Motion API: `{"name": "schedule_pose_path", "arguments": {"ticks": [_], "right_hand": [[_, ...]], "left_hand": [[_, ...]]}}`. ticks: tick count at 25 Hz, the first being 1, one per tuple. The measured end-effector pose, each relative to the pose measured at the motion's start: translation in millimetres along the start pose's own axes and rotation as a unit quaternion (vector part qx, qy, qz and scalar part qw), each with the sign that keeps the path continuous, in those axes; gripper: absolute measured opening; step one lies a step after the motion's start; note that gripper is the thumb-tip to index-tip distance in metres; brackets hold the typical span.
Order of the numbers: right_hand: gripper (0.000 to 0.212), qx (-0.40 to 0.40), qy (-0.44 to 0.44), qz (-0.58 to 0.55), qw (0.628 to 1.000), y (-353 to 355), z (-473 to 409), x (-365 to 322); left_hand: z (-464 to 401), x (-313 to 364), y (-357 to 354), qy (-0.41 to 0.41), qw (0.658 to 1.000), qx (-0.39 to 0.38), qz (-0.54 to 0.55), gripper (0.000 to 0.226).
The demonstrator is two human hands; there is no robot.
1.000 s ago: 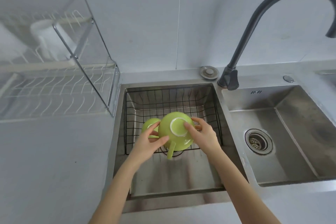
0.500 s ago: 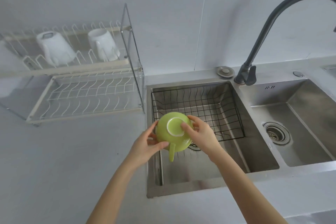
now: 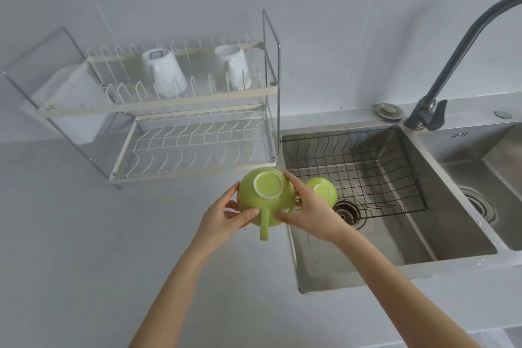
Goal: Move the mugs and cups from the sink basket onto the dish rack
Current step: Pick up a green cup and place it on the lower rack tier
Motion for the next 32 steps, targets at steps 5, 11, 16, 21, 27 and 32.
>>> {"name": "schedule_pose_path", "arguments": {"ticks": [5,11,16,21,27,32], "right_hand": [[0.098,-0.002,0.017,0.053,0.998,-21,-19,-16],[0.094,0.001,0.013,0.049,0.999,-25,-65,-34],[0.091,-0.001,-0.018,0.014,1.000,-25,-107,-37],[0.089,-0.011,-0.016,0.049,0.999,-21,-139,-41],[0.084,-0.022,-0.004,0.090,0.996,-24,-162,-39],[0.078,-0.002,0.006,0.088,0.996,-27,-162,-36]], "left_hand": [[-8,-8,25,0.004,1.000,0.018,-0.003,0.081],[-45,-6,51,0.015,0.999,0.043,-0.021,0.082],[-86,2,69,0.015,0.996,0.064,-0.067,0.078],[-122,-3,70,0.010,0.994,0.059,-0.087,0.068],[-141,-10,70,0.022,0.991,0.066,-0.113,0.057],[-147,-13,73,0.044,0.988,0.049,-0.137,0.059]]}}
Point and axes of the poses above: each hand's wrist, its own z-axis away from the middle knuckle, its own y-axis out of the back of the hand, x = y × z, the point moved 3 cm from there along -z, towards the middle knuckle, and after that the axes turned 2 degrees about -x, right-handed, at the moved point
